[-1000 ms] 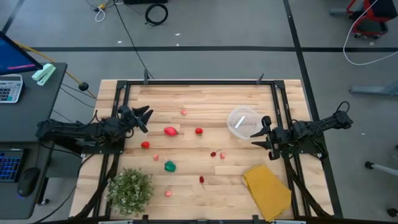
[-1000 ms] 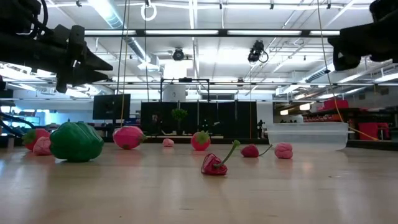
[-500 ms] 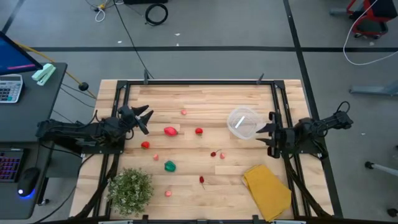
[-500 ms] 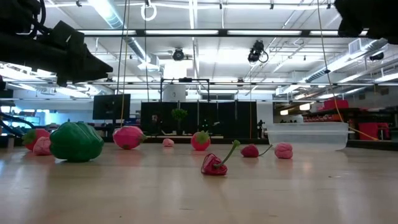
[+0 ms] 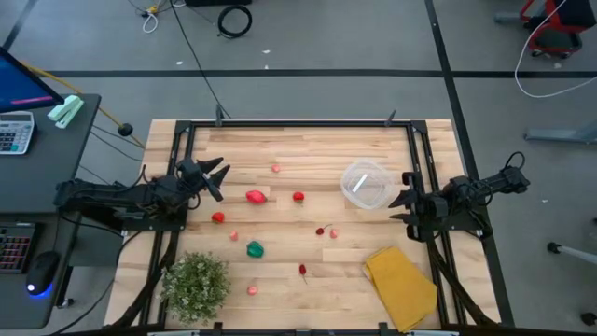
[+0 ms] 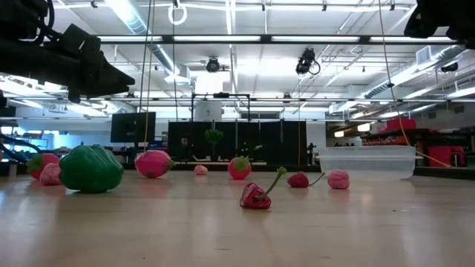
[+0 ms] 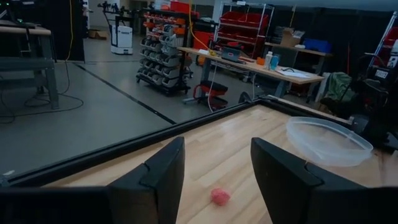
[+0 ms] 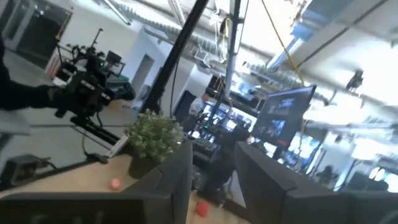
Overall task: Pick and placing Produce into tupperware
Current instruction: Put the red strawberry into the transparent container
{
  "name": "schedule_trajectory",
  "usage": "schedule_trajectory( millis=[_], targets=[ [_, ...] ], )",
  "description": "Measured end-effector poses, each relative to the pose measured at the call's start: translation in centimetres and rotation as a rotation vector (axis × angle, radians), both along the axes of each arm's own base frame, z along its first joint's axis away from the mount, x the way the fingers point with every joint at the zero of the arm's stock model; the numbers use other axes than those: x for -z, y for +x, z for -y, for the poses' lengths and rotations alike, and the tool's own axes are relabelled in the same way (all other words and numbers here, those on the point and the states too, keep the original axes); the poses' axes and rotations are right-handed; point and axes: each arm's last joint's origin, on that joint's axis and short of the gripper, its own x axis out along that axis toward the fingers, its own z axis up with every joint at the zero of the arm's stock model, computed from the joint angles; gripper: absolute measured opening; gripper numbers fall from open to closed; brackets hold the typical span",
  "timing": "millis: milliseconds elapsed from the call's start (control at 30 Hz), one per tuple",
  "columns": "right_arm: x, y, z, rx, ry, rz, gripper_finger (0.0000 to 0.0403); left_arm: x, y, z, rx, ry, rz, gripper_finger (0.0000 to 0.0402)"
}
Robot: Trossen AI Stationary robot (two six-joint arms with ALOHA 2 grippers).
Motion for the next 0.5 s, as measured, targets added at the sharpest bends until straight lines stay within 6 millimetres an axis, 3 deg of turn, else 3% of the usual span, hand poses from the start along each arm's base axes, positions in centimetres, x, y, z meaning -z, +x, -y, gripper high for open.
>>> schedule_trajectory(
  millis=[167,333,500],
  targets=[
    [-0.3,0.1,0.0,0.007,0.064,0.015,0.013,0.0,0.0,0.0,0.0,0.0,0.0,0.019],
    [-1.7,0.0,0.8,0.216,0.212,0.133,0.013,0.0,0.0,0.0,0.0,-0.014,0.013,0.019],
    [-1.5,0.9,1.1,0.404,0.298,0.044,0.013,0.0,0.0,0.0,0.0,-0.025,0.024,0.019]
  ],
)
